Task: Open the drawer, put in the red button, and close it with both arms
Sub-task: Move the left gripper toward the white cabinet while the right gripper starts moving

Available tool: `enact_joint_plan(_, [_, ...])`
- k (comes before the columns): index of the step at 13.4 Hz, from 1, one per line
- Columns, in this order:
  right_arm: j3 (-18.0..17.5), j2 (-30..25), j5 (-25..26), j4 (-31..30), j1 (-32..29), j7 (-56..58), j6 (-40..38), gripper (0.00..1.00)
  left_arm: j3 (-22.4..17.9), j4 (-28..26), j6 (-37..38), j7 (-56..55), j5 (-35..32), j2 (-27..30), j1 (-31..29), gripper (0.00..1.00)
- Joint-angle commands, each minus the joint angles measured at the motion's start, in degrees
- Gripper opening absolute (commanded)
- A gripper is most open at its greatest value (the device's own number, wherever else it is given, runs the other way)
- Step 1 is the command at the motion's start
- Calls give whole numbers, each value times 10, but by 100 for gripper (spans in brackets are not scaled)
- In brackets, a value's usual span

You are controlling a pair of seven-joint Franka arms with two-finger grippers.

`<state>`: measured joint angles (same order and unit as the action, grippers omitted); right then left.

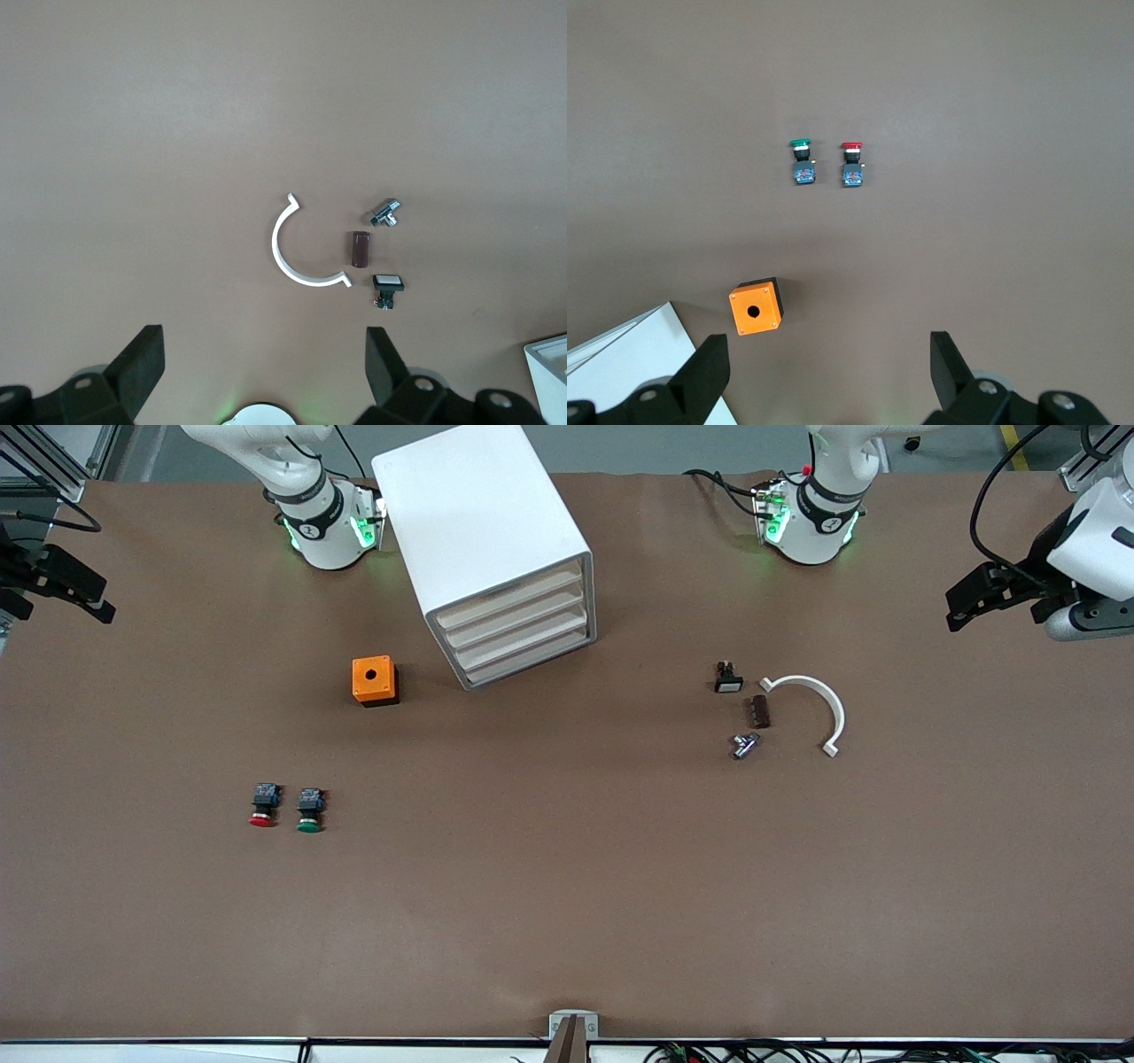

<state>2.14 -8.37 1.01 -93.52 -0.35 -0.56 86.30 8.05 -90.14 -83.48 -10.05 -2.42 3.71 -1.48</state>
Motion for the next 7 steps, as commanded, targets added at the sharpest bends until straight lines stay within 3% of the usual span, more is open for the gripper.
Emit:
enact_joint_plan(1, [-7, 5, 9, 12, -8, 6, -3, 100, -1, 15, 13, 12, 0, -6, 1, 100])
enact_joint_plan(7, [-7, 5, 9, 14, -9, 6, -3, 100, 0, 16, 12, 16, 10, -41, 5, 100])
